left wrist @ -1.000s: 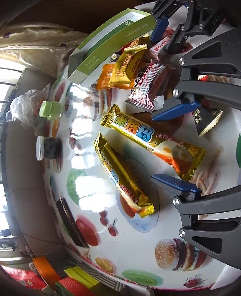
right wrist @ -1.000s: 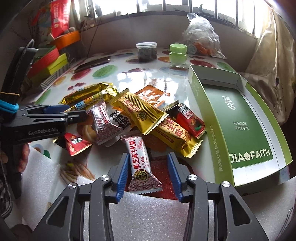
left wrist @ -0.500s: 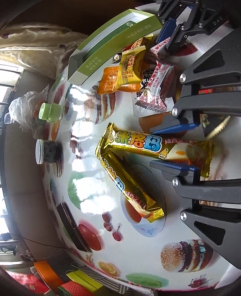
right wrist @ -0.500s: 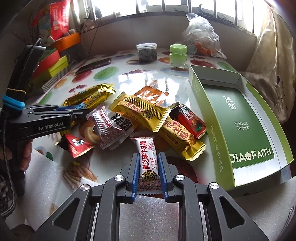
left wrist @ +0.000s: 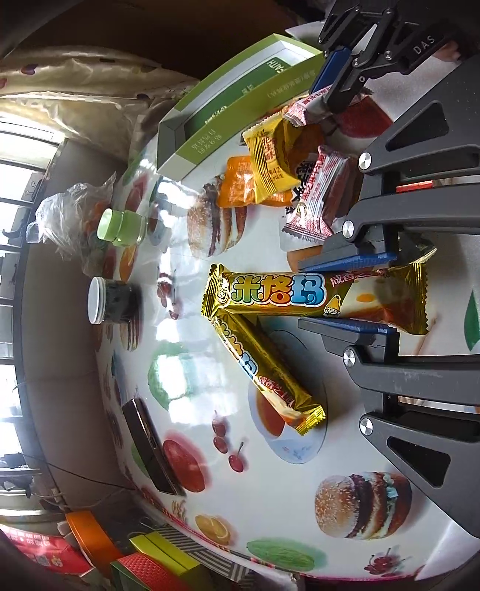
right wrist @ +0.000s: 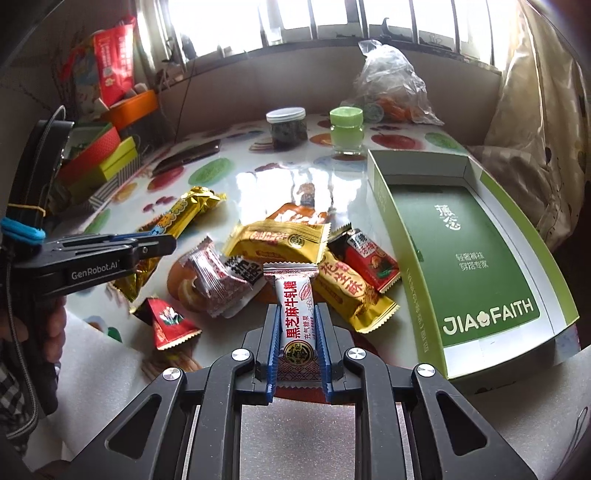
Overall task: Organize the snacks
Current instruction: 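Carry both held bars over the green box with both tools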
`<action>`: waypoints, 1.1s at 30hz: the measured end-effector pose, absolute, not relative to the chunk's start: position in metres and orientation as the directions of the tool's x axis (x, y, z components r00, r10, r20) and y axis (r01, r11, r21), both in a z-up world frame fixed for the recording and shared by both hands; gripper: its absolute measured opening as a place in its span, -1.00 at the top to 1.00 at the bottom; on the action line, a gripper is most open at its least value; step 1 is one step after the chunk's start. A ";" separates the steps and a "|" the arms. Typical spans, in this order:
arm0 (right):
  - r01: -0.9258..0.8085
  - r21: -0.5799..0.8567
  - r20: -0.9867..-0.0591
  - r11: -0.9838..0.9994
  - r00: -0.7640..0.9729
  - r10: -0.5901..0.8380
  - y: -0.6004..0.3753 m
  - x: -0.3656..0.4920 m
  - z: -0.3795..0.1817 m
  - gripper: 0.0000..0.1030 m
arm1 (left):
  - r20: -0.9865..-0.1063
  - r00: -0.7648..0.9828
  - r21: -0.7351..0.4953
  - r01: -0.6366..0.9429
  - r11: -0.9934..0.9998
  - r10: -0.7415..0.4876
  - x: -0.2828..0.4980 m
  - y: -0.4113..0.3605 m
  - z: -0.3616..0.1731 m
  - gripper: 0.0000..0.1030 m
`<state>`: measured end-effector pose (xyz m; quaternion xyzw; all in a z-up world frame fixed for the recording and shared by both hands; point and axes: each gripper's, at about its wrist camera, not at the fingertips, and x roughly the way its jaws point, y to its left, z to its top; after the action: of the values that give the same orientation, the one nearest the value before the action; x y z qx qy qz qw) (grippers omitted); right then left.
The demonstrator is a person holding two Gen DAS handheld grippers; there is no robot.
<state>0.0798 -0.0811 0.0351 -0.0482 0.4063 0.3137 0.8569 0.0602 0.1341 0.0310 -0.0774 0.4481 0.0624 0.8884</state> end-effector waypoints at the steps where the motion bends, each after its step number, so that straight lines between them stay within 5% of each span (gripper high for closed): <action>1: -0.577 0.174 -0.722 0.798 0.476 0.502 -0.081 0.080 0.037 0.66 | -0.804 0.593 -0.083 -0.180 0.980 0.041 0.059 0.134 0.034 0.53; 33: -0.425 0.179 -0.667 0.888 0.611 0.427 -0.149 0.115 0.078 0.66 | -0.760 0.629 -0.195 0.019 0.981 -0.163 0.096 0.040 0.083 0.53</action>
<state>0.1154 -0.1493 0.0785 0.0014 0.3719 0.2371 0.8975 0.0960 0.0399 0.0827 -0.0843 0.4275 -0.0507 0.8986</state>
